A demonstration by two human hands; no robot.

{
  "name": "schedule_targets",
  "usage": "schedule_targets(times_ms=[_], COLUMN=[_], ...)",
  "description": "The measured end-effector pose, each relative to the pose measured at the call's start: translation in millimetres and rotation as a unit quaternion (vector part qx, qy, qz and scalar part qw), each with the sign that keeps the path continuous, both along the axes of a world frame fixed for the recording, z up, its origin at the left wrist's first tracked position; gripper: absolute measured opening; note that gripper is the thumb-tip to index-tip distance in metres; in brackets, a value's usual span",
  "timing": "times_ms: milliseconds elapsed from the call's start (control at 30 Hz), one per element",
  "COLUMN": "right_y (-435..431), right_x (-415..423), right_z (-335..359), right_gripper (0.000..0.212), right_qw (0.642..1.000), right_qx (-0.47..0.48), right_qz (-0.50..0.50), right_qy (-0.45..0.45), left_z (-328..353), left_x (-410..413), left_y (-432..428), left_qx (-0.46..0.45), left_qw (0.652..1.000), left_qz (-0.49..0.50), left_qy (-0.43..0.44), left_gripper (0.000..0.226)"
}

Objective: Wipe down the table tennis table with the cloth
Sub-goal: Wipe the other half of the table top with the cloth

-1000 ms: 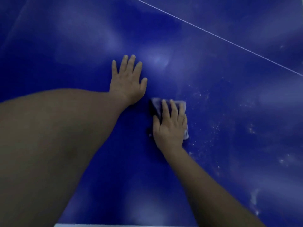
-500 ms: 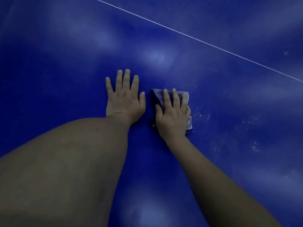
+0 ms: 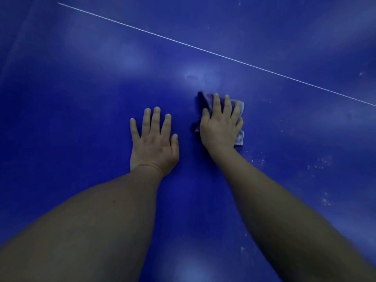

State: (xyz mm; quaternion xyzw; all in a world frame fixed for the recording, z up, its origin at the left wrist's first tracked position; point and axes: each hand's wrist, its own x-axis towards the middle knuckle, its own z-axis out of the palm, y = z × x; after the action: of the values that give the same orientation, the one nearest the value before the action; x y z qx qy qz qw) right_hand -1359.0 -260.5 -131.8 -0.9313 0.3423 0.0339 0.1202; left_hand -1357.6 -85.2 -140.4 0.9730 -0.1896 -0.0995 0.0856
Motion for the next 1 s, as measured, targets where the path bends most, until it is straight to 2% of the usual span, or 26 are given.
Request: schedule_targets(times_ms=[100,200,300,467,533,633,733,867,1000], right_y=[33,50,17,-49,-50,-17,10,-10,-52], right_x=[-58,-93,-36,81,72,12,-18,55,115], right_z=[2,0,-3,1,0,-1,-1,1,1], right_gripper=[0.057,0.06,0.06,0.058,0.056,0.056,0.06,0.06,0.06], right_qw=[0.998,0.996,0.993,0.999,0.999,0.999,0.998,0.997,0.996], right_qx=[-0.052,-0.041,-0.035,0.001,0.003,-0.04,-0.061,-0.013,0.012], right_qz=[0.021,0.085,0.111,0.054,0.04,0.013,0.017,0.082,0.085], right_qy=[-0.021,-0.002,0.008,-0.002,-0.014,-0.025,-0.004,0.003,0.0], left_z=[2,3,3,2,1,0,1,1,1], left_x=[0,0,0,-1,1,2,2,1,1], left_y=[0,0,-1,-1,-1,-3,-4,-4,-6], left_qx=[-0.015,-0.026,-0.023,-0.002,-0.007,-0.006,-0.02,-0.013,0.008], left_qw=[1.0,1.0,1.0,1.0,1.0,1.0,1.0,1.0,1.0], left_qz=[0.002,0.006,0.003,0.003,0.006,0.004,0.009,0.015,0.01], left_qy=[0.003,0.001,-0.001,-0.002,-0.002,0.0,0.006,0.001,0.003], left_gripper=[0.068,0.07,0.07,0.067,0.066,0.066,0.067,0.066,0.066])
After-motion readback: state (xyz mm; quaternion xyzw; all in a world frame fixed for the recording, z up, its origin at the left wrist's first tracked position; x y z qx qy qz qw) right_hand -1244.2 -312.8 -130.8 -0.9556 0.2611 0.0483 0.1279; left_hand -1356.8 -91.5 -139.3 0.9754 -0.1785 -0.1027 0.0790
